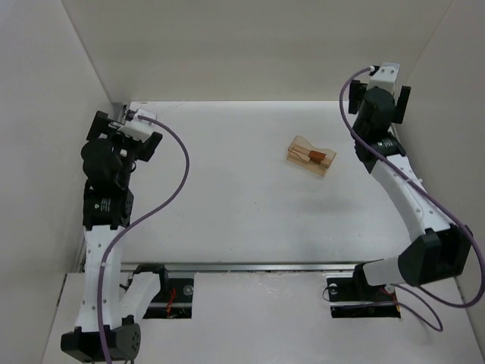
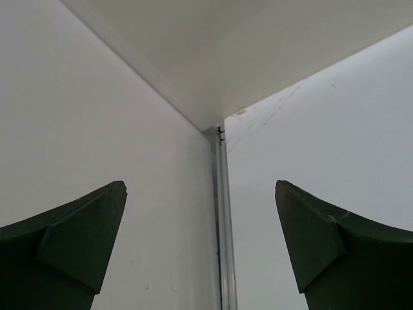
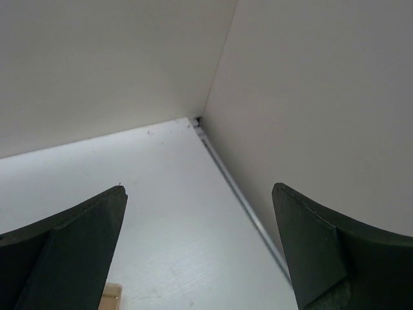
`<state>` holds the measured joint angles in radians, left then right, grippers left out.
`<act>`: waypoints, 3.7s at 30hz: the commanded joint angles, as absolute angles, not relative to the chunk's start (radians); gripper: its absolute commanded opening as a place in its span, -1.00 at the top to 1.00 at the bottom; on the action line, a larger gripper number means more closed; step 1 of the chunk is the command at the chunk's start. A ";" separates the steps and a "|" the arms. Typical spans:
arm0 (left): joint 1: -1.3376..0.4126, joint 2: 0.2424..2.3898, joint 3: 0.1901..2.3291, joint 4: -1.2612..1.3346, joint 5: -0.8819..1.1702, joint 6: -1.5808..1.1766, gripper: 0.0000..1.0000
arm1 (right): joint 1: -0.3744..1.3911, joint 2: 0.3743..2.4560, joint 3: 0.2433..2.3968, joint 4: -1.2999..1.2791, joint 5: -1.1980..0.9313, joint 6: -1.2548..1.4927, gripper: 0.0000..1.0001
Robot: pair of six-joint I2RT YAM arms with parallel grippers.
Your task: Build the wood block tower
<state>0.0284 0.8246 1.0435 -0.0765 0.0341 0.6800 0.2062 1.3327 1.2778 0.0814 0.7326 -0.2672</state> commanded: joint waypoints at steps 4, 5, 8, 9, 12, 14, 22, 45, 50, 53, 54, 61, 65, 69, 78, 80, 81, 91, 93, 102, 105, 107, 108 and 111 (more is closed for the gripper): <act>0.031 0.919 1.212 -0.245 0.143 0.557 -1.00 | 0.120 1.497 1.623 -0.354 0.081 0.032 -1.00; 0.031 0.928 1.222 -0.245 0.143 0.534 -1.00 | 0.120 1.537 1.694 -0.400 -0.007 0.032 -1.00; 0.031 0.950 1.258 -0.267 0.181 0.489 -1.00 | 0.109 1.719 1.831 -0.598 -0.031 0.051 -1.00; 0.031 0.960 1.258 -0.279 0.202 0.477 -1.00 | 0.109 1.758 1.847 -0.635 -0.014 0.063 -1.00; 0.031 0.960 1.238 -0.288 0.277 0.497 -1.00 | 0.091 1.822 1.807 -0.695 0.043 0.168 -0.74; 0.031 0.960 1.214 -0.278 0.278 0.497 -1.00 | 0.080 1.803 1.746 -0.684 0.076 0.234 -0.60; 0.031 1.037 1.144 -0.252 0.278 0.541 -1.00 | 0.066 1.793 1.499 -0.683 0.166 0.439 -0.15; 0.031 1.039 1.088 -0.331 0.255 0.537 -1.00 | 0.057 1.922 1.453 -0.540 0.156 0.446 1.00; 0.031 1.029 1.068 -0.322 0.255 0.528 -1.00 | 0.127 1.809 1.292 -0.447 0.383 0.510 1.00; 0.031 1.029 1.048 -0.298 0.246 0.518 -1.00 | 0.199 1.732 1.201 -0.387 0.584 0.673 1.00; 0.031 1.029 1.048 -0.284 0.245 0.518 -1.00 | 0.215 1.732 1.201 -0.440 0.633 0.730 1.00; 0.021 1.000 1.019 -0.233 0.213 0.489 -1.00 | 0.399 1.746 1.296 -0.710 0.919 1.100 1.00; 0.021 0.979 1.008 -0.222 0.204 0.480 -1.00 | 0.477 1.862 1.365 -0.958 0.919 1.352 1.00; 0.021 0.968 0.999 -0.222 0.195 0.480 -1.00 | 0.580 1.945 1.339 -1.114 0.907 1.645 1.00; -0.021 0.936 0.980 -0.242 0.183 0.480 -1.00 | 0.733 1.942 1.296 -1.109 0.897 1.671 0.21; -0.032 0.925 0.971 -0.242 0.183 0.480 -1.00 | 0.756 1.901 1.280 -1.038 0.870 1.576 0.18; -0.041 0.925 0.971 -0.242 0.183 0.480 -1.00 | 0.765 1.888 1.266 -1.001 0.832 1.530 0.09; -0.060 0.896 0.951 -0.242 0.183 0.498 -1.00 | 0.765 1.600 1.187 -0.749 0.582 0.941 -0.84; -0.069 0.896 0.951 -0.242 0.183 0.499 -1.00 | 0.765 1.577 1.187 -0.718 0.510 0.823 -0.84; -0.069 0.896 0.951 -0.233 0.192 0.499 -1.00 | 0.623 1.644 1.304 -0.676 0.376 0.542 -0.42; -0.069 0.896 0.951 -0.253 0.183 0.499 -1.00 | 0.563 1.706 1.356 -0.667 0.365 0.482 -0.03; -0.069 0.896 0.951 -0.253 0.172 0.499 -1.00 | 0.549 1.730 1.379 -0.667 0.365 0.447 0.27; -0.069 0.896 0.951 -0.253 0.172 0.499 -1.00 | 0.549 1.746 1.391 -0.646 0.354 0.416 0.42; -0.069 0.896 0.942 -0.262 0.172 0.499 -1.00 | 0.529 1.770 1.391 -0.623 0.324 0.365 0.47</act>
<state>-0.0647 0.9165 0.9554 -0.2726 0.1749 0.4934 0.5304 1.7584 1.3445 -0.6804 0.3691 0.4679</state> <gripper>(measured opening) 0.997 0.264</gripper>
